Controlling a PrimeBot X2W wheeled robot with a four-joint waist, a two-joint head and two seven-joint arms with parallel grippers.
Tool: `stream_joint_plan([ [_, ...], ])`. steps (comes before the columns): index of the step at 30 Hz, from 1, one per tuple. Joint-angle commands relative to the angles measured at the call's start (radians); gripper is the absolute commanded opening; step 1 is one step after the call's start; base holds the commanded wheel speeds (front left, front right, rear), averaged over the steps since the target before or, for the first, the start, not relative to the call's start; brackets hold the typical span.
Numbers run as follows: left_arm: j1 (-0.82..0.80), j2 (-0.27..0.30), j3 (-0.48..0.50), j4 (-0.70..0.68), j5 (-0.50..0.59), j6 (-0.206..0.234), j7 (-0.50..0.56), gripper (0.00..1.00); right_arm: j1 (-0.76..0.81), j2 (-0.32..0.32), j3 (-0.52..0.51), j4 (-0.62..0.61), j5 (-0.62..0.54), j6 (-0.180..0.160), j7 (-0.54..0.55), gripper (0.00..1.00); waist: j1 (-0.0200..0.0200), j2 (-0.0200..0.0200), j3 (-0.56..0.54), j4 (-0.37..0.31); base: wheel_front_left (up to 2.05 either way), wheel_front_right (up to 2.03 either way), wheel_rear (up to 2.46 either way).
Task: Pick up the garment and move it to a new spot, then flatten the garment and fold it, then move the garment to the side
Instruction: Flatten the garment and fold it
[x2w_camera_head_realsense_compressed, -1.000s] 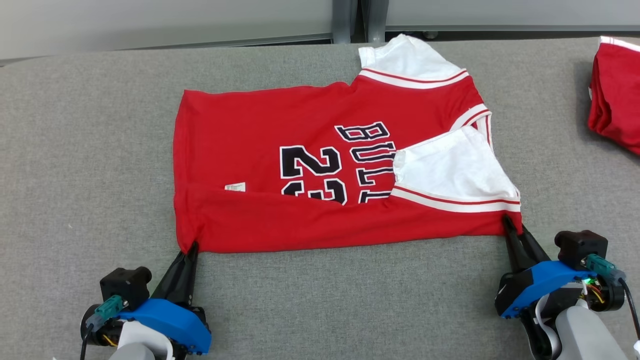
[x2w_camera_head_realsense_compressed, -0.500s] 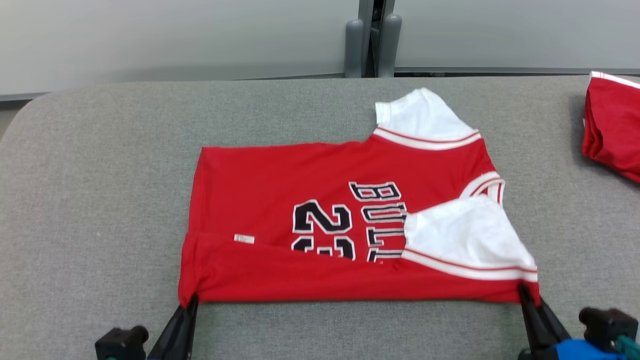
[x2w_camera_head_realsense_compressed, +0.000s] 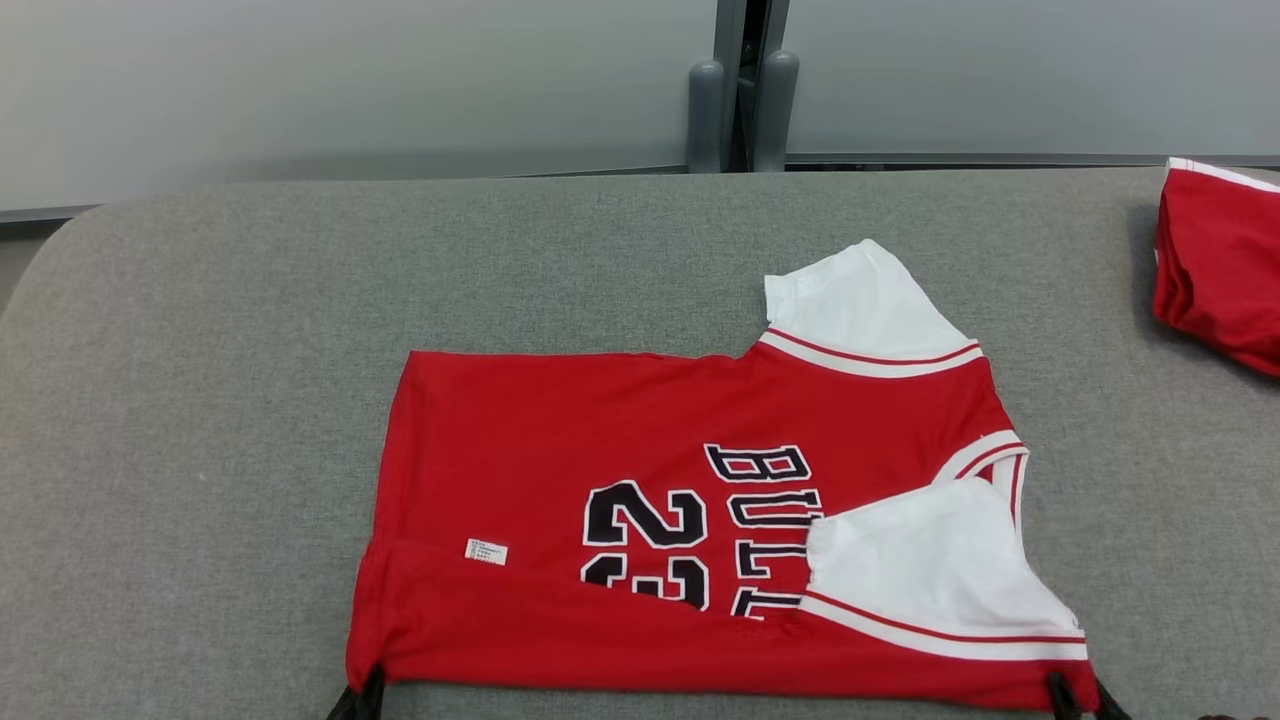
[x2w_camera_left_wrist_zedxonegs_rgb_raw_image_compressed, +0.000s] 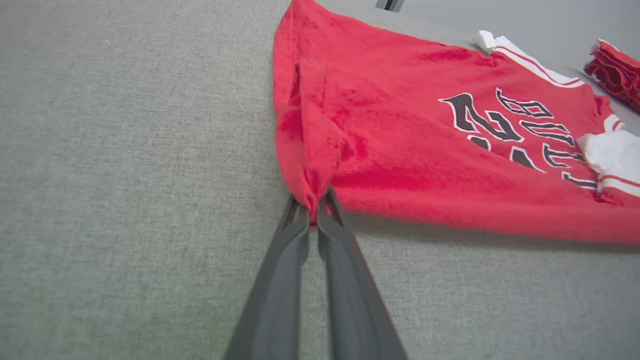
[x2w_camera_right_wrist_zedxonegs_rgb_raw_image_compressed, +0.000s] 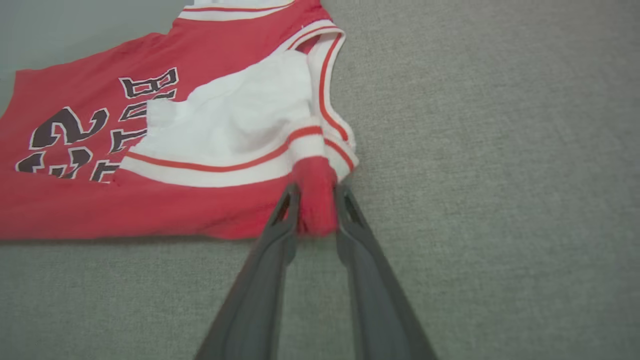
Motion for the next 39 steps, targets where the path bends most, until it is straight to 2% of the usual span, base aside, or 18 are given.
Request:
stream_joint_plan([
  [1, 0.004, 0.006, 0.003, -0.004, 0.003, 0.008, -0.001, 1.00, -0.002, 0.000, -0.006, -0.004, -0.004, -0.001, -0.005, 1.00, 0.0001, 0.0000, -0.001, -0.001, 0.00, 0.00, 0.00],
  [14, -0.130, -0.004, 0.059, -0.054, 0.120, 0.013, -0.060, 1.00, -0.197, -0.043, 0.017, -0.016, -0.121, -0.001, -0.159, 1.00, 0.0001, 0.0000, -0.024, -0.008, 0.00, 0.00, 0.00],
  [26, -0.204, -0.058, 0.187, -0.053, 0.210, -0.022, -0.063, 1.00, -0.343, 0.025, -0.004, 0.029, -0.217, -0.001, -0.345, 1.00, 0.0001, 0.0000, -0.078, -0.013, 0.00, 0.00, 0.00],
  [39, -0.183, -0.118, 0.246, 0.014, 0.264, -0.086, -0.063, 1.00, -0.340, 0.051, -0.007, 0.126, -0.227, -0.001, -0.379, 1.00, 0.0001, 0.0000, -0.105, 0.000, 0.00, 0.00, 0.00],
])
